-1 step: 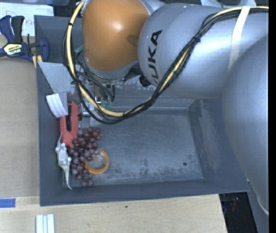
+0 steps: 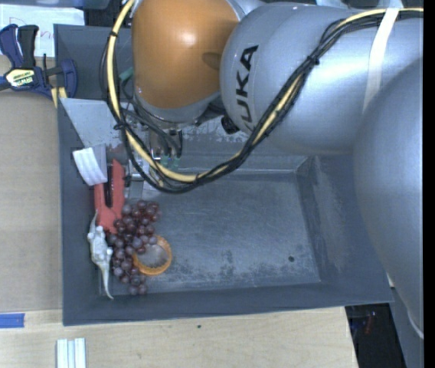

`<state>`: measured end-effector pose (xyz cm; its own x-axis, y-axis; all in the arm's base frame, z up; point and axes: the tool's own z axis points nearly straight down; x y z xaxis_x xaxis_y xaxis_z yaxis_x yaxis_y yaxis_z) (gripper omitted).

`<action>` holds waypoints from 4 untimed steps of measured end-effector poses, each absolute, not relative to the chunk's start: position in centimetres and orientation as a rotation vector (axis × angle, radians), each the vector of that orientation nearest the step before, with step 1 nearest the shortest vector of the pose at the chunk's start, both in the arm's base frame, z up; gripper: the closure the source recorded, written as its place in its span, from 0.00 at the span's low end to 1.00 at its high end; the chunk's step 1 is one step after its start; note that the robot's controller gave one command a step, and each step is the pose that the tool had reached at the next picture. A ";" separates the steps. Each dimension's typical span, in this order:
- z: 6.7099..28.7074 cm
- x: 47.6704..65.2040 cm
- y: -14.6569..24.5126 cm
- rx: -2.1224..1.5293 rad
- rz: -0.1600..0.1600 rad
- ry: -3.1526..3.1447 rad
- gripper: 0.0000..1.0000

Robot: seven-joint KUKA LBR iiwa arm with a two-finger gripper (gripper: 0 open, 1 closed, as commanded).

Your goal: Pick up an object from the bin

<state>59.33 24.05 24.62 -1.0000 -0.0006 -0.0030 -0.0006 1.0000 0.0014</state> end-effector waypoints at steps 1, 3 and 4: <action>18.4 58.2 24.2 -0.278 0.002 3.125 0.00; 14.3 55.9 23.1 -1.256 0.000 2.875 0.00; 7.9 58.4 23.8 -1.778 -0.006 2.572 0.00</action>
Offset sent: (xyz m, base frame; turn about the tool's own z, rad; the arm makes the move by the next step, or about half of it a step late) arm -0.0342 -0.0083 -0.0862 -0.6276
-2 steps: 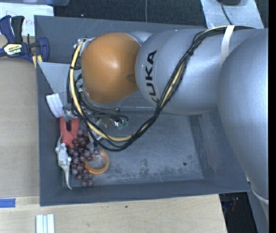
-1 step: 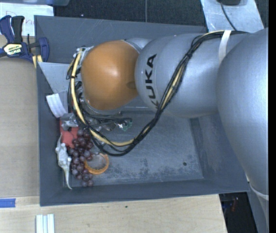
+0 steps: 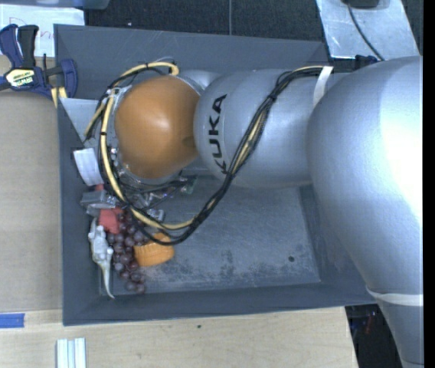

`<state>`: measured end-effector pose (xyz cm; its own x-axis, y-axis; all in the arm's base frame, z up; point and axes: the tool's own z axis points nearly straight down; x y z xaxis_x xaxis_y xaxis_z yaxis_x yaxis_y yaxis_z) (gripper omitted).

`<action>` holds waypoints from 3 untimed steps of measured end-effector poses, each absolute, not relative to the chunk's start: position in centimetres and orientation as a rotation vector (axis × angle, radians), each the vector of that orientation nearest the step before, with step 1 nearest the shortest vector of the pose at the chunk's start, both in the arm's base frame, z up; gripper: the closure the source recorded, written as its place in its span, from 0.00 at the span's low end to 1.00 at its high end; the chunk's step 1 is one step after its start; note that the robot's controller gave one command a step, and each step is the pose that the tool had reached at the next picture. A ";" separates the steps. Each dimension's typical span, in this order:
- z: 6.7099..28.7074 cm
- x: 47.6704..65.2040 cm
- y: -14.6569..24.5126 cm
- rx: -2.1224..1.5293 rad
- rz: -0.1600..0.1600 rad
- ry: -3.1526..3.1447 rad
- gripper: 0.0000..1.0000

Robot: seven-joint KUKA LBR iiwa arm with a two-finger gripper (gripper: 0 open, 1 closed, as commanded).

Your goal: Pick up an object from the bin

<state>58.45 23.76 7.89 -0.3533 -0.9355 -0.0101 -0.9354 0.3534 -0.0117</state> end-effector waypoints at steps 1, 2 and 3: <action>7.5 59.9 24.0 -1.871 0.002 2.516 1.00; 7.5 59.9 24.0 -1.872 0.002 2.516 1.00; 8.6 59.8 23.9 -1.873 0.004 2.518 1.00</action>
Offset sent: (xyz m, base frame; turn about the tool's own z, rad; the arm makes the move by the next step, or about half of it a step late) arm 0.0000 0.0000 0.0000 0.0000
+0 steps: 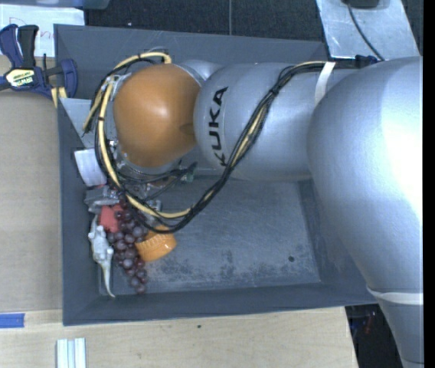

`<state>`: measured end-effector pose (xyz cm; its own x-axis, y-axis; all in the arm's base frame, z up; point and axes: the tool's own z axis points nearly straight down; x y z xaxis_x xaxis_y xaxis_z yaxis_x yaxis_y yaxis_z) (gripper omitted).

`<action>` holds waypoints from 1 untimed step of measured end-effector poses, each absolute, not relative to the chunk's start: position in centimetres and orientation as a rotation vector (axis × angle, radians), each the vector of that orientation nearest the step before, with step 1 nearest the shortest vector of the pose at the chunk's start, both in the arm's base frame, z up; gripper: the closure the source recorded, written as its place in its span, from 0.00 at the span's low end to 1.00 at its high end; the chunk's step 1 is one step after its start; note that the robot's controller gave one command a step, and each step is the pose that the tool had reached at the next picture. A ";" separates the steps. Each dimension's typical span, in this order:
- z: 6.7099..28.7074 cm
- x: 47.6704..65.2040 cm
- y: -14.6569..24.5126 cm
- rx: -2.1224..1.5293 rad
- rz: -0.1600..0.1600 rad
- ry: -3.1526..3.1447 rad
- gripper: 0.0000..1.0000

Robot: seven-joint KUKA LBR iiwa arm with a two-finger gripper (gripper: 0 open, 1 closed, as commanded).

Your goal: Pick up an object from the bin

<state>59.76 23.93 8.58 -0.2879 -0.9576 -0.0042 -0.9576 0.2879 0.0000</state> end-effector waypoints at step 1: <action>11.6 60.1 23.9 -1.864 -0.004 2.513 1.00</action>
Offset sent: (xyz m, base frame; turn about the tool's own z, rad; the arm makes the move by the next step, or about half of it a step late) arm 0.0011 -0.0010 0.0414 0.0010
